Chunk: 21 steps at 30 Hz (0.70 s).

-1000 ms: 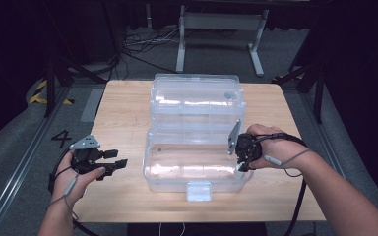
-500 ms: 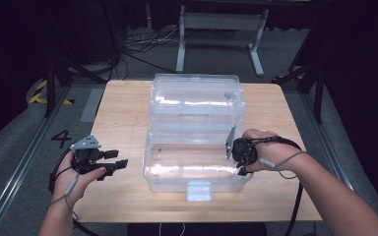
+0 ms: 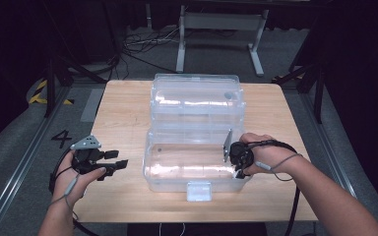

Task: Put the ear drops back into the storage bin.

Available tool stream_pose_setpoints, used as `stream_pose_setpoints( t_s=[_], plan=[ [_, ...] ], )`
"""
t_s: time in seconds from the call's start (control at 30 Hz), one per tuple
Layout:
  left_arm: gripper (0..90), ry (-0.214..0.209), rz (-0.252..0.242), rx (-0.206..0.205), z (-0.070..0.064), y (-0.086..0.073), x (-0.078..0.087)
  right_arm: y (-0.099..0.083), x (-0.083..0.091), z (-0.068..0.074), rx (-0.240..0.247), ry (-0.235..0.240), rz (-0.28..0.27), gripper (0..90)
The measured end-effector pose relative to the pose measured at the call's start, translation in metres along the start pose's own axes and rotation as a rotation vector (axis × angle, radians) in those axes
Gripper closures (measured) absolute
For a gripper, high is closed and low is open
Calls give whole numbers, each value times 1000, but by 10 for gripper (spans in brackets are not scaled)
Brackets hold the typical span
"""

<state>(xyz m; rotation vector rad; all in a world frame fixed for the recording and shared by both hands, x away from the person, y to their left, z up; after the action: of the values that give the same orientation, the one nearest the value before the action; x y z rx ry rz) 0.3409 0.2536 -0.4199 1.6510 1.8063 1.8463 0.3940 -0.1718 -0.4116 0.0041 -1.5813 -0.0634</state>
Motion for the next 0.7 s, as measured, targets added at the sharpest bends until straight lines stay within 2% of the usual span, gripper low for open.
stream_pose_setpoints(
  t_s=[0.23, 0.47, 0.57, 0.7],
  plan=[
    [429, -3, 4, -1, 0, 0, 0, 0, -3, 1, 1, 11, -1, 704],
    [428, -4, 3, -1, 0, 0, 0, 1, 3, 4, 2, 7, -11, 678],
    [428, -5, 4, -1, 0, 0, 0, 1, 9, 6, -5, 7, -32, 669],
    [428, -7, 2, -4, 0, 0, 0, -1, 20, 8, -7, -15, -65, 663]
  ],
)
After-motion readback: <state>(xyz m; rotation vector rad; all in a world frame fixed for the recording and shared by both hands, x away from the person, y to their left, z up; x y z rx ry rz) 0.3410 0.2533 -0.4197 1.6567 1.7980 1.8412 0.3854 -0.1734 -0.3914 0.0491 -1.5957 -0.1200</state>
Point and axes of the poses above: each handheld gripper's, and its own axes: x roughly backward along the jaws, y roughly out of its top, z roughly to its left, the point moved 2 cm from there along -x, roughly forward along the jaws, and after that the axes turned 4 degrees about -y, right-handed, at the moved point
